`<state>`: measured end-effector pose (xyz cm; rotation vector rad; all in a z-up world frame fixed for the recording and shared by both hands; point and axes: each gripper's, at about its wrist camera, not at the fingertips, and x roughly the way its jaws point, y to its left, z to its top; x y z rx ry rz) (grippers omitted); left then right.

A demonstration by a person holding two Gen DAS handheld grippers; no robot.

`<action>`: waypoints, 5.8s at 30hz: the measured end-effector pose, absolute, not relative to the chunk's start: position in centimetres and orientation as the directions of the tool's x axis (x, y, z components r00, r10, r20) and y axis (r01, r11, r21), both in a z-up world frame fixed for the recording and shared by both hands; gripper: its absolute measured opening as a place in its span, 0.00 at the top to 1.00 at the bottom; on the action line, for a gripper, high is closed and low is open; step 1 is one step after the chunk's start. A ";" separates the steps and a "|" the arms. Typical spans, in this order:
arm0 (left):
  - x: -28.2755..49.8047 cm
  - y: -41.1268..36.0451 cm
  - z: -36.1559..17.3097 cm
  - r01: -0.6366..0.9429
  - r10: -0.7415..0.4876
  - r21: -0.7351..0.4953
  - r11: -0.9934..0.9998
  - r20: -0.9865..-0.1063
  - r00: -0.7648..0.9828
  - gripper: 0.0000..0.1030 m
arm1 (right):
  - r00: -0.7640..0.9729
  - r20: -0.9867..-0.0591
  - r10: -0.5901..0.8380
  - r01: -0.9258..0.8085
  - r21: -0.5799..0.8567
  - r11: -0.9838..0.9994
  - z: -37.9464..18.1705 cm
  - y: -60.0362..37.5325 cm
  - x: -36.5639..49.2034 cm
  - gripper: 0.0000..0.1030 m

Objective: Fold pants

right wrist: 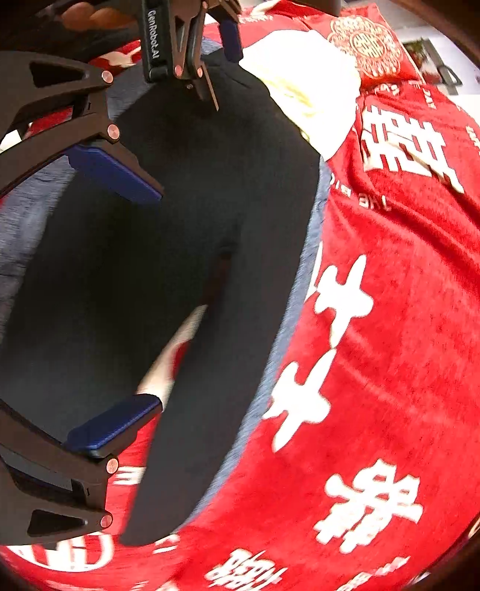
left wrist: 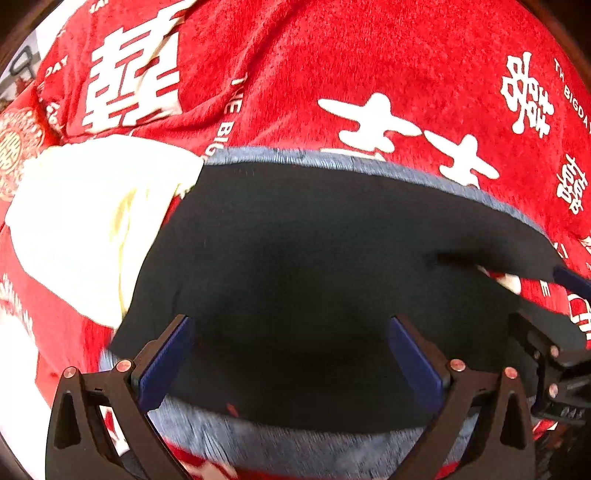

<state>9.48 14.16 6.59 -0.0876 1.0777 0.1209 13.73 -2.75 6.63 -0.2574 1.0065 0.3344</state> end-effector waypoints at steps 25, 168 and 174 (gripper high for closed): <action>23.7 18.1 0.4 -0.057 -0.021 -0.044 0.997 -0.937 0.349 0.00 | 0.166 -0.957 0.237 -0.705 0.053 0.707 -3.1 5.4 34.2 0.00; 7.4 1.7 1.2 0.106 -0.281 -0.261 0.960 -0.914 0.292 0.33 | 0.292 -0.956 -0.007 0.218 0.059 0.974 -3.0 -20.3 22.6 0.79; 6.9 1.5 1.3 0.112 -0.292 -0.271 0.956 -0.913 0.286 0.32 | 0.469 -0.882 0.036 0.265 0.180 0.947 2.3 -23.8 15.3 0.85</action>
